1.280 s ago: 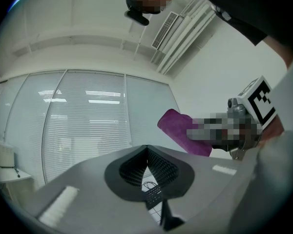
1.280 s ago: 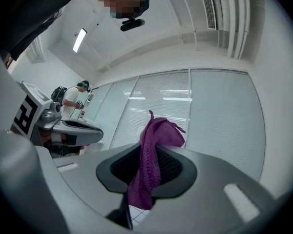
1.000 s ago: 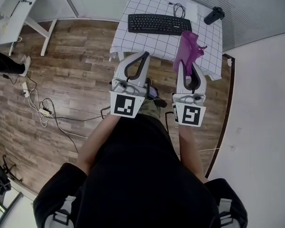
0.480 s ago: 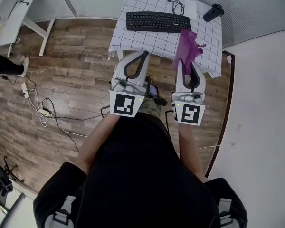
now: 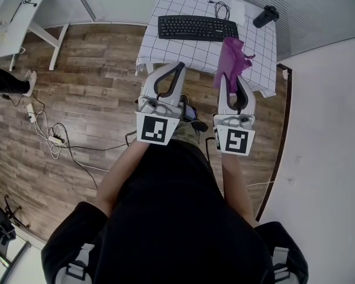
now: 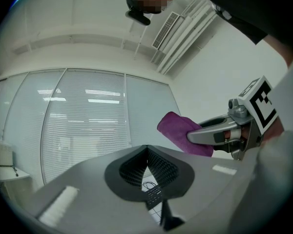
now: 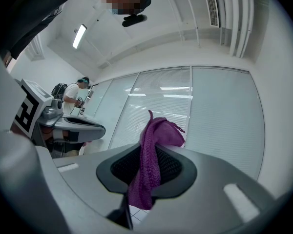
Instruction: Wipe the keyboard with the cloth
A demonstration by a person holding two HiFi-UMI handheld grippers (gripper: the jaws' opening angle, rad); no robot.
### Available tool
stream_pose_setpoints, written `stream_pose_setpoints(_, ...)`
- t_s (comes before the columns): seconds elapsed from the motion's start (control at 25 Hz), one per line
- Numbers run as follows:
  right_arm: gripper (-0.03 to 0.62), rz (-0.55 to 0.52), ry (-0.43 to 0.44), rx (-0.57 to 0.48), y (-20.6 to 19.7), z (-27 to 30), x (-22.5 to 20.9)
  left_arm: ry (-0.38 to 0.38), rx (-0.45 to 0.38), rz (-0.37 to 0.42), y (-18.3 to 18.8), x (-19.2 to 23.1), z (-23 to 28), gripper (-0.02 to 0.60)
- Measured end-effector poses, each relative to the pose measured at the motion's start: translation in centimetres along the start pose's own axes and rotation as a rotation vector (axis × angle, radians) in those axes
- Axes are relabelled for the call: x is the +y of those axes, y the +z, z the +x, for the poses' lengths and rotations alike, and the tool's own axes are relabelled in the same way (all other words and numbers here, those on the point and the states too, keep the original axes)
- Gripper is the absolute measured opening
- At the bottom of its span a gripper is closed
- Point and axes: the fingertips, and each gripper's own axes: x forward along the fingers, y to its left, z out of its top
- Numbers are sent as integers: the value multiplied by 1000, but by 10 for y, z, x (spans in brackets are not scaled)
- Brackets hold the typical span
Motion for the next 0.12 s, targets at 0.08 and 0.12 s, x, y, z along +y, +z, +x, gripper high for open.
stream_pose_setpoints(0.08, 93, -2, 0, 3, 1, 0, 0, 0, 1, -4, 1, 0, 0, 0)
stream_pose_setpoints(0.12, 92, -3, -1, 4, 1, 0, 0, -1, 1, -5, 1, 0, 0, 0)
